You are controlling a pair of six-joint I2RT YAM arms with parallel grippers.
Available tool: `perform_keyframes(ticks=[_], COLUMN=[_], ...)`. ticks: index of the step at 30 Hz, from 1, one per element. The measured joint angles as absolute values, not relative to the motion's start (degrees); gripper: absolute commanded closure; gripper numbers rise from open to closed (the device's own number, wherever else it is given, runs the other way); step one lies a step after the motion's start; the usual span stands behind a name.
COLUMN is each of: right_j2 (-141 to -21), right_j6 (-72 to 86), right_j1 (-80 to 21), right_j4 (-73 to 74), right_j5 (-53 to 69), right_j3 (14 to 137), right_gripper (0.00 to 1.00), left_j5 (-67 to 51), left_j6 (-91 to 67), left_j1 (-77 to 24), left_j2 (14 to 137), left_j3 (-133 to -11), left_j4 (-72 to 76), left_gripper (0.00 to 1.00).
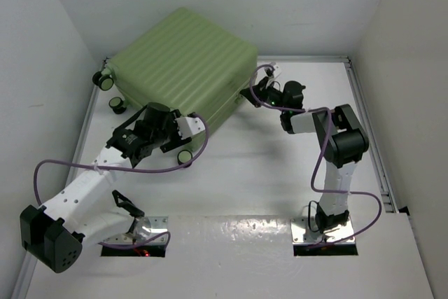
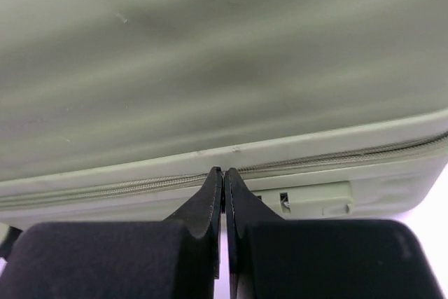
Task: Pack the luggage
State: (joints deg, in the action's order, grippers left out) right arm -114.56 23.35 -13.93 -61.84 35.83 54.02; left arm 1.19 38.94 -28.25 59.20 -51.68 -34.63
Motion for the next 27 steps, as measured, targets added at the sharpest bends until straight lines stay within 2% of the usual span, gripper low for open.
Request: perform_keyframes(ticks=[12,27], right_j2=[-114.83,-117.60], right_j6=[16.03,17.69], right_j1=[-15.09,-15.11], right_j4=[-58.11,-55.13], right_j5=[35.53,37.74], right_j3=[54.68,59.11], right_gripper=[1.00,0.99], left_j5=[0.78,0.21], left_j6=[38.94,39.68], left_j1=[-27.99,-26.13], left_j2=[59.18,59.33], left_j3=[-51.68,-51.68], left_j4=[-34.59,-33.95], left_gripper=[1.00,1.00])
